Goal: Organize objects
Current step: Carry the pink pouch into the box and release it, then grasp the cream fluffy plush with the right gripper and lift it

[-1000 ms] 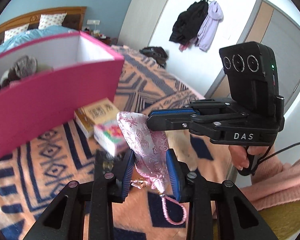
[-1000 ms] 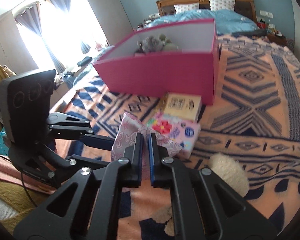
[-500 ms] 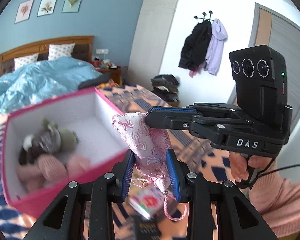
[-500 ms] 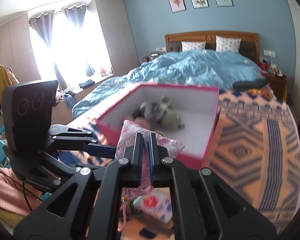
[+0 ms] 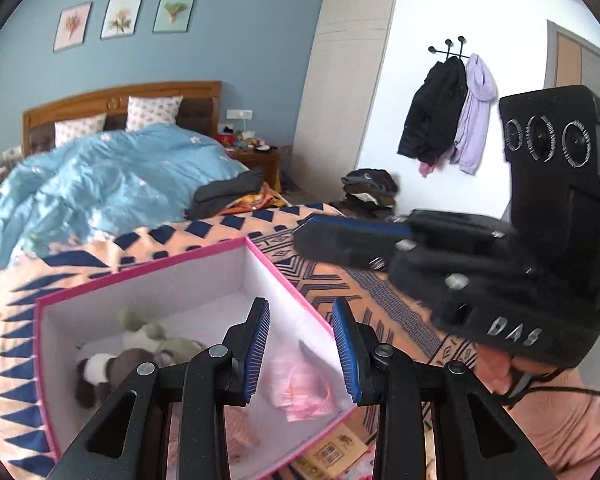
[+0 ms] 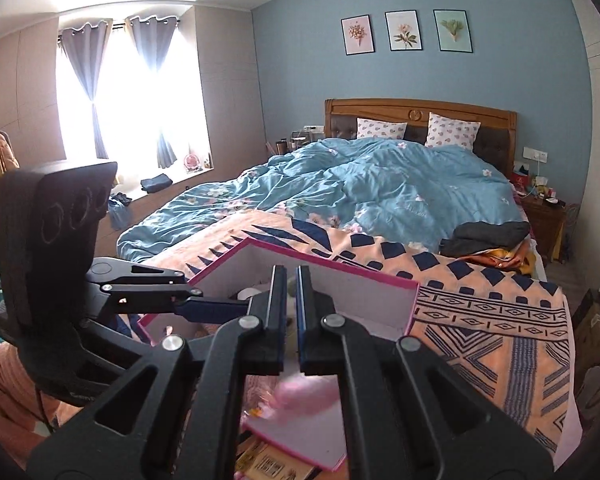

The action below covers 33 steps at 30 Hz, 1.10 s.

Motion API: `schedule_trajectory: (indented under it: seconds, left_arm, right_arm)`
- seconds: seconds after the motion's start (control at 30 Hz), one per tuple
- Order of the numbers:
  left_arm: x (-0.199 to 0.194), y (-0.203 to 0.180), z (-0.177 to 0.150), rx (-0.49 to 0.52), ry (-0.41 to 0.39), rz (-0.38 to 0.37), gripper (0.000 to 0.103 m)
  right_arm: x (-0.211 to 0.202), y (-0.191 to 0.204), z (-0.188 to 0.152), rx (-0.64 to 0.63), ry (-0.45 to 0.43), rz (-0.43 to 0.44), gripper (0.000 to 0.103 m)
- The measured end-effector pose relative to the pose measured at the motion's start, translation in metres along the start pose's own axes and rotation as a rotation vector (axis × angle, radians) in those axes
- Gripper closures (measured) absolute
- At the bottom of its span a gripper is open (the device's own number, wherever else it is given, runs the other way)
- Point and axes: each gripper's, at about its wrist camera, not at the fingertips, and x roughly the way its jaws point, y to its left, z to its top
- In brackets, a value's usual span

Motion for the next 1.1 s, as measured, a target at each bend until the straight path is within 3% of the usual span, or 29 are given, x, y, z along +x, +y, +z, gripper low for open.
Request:
schedule_trajectory:
  seconds: [0.07,0.23,0.47,0.83,1.1]
  left_arm:
    - [0.012,0.008,0.000,-0.017,0.022,0.040,0.071]
    - [0.027,0.017,-0.018,-0.043,0.070,0.032,0.070]
    - [0.021,0.004,-0.043,-0.015,0.085,-0.008,0.056]
    - [-0.024,-0.045,-0.076,0.067,0.020,-0.092,0.046]
    - [-0.013,-0.079,-0.121,0.080,0.128,-0.190,0.046]
  right_arm:
    - [0.010,-0.006,-0.002,0.013,0.026,0.003,0.098]
    - [0.020,-0.019,-0.020,0.058,0.073,0.005,0.098]
    - [0.014,-0.035,-0.052,0.131,0.143,0.005,0.095]
    - [-0.037,-0.030,-0.094,0.208,0.136,0.037,0.071]
    - [-0.060,-0.034,-0.161,0.326,0.238,-0.009,0.061]
